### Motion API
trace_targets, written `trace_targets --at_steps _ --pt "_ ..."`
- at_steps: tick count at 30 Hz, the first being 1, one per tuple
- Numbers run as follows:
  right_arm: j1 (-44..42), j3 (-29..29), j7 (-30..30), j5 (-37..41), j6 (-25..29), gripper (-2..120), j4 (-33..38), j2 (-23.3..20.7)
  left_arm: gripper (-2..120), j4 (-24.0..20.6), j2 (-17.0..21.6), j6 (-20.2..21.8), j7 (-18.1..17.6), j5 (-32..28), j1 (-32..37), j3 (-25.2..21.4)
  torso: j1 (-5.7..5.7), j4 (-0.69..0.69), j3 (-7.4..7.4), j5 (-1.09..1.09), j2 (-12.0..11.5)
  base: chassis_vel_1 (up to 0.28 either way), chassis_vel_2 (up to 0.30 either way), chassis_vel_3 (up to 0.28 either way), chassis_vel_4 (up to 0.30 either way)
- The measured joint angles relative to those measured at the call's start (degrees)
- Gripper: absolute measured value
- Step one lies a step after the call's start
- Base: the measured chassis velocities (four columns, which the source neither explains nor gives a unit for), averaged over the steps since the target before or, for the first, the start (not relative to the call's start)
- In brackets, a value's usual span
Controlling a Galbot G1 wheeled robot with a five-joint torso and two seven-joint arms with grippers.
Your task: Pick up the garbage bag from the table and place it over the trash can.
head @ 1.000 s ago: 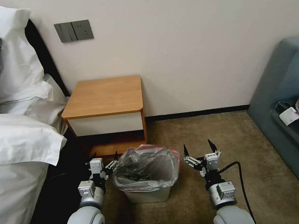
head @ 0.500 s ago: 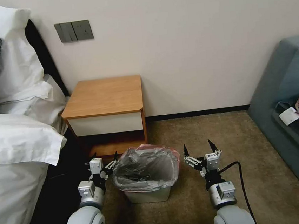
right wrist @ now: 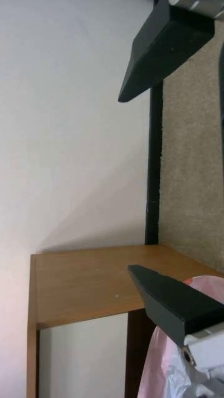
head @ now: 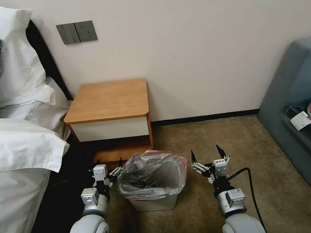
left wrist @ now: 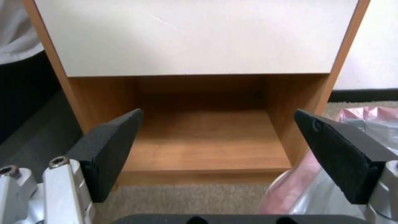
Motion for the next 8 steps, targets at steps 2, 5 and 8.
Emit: trace_targets --at_steps 2,5,8 --pt "0.0 0.0 0.0 0.0 0.0 100 0.0 0.0 93 0.0 0.0 0.0 0.0 0.0 0.0 0.0 0.00 0.00 0.00 0.00 0.0 0.000 0.000 0.000 0.000" --pt "0.0 0.0 0.0 0.0 0.0 100 0.0 0.0 93 0.0 0.0 0.0 0.0 0.0 0.0 0.0 0.00 0.00 0.00 0.00 0.0 0.000 0.000 0.000 0.000" --pt "0.0 0.0 0.0 0.0 0.0 100 0.0 0.0 93 0.0 0.0 0.0 0.0 0.0 0.0 0.0 0.00 0.00 0.00 0.00 0.0 0.000 0.000 0.000 0.000"
